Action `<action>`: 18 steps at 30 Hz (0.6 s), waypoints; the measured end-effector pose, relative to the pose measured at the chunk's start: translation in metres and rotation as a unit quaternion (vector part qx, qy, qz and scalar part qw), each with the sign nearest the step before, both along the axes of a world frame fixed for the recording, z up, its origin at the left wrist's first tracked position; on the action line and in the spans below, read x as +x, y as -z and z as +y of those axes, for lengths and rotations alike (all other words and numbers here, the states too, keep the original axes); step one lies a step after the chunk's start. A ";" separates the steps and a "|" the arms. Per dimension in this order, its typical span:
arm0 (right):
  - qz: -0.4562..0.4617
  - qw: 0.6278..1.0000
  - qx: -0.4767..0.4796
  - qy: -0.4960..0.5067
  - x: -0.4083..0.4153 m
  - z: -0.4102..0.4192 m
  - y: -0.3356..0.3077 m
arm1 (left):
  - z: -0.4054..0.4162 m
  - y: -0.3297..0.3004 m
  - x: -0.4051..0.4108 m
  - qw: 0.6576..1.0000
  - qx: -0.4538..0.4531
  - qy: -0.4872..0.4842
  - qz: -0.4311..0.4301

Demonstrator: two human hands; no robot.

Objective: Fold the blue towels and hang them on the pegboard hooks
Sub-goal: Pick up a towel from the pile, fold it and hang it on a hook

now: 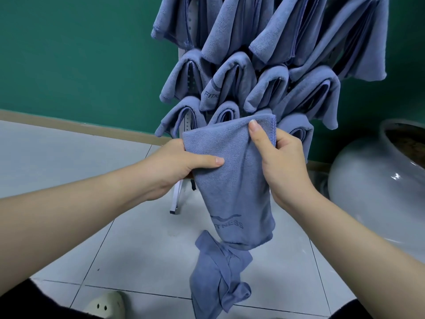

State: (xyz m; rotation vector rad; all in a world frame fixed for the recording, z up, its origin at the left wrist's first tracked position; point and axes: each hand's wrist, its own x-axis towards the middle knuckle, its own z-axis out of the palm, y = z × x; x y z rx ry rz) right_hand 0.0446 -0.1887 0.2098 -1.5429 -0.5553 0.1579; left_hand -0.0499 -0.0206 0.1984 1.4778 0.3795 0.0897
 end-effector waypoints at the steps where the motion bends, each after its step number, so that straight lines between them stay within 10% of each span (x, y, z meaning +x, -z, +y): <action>1: 0.004 1.000 -0.004 0.007 0.001 0.000 0.003 | -0.001 -0.001 0.000 1.000 0.005 -0.012 -0.003; 18: 0.014 0.999 -0.040 0.033 -0.015 0.016 0.024 | -0.022 0.014 0.011 0.952 0.139 -0.263 -0.068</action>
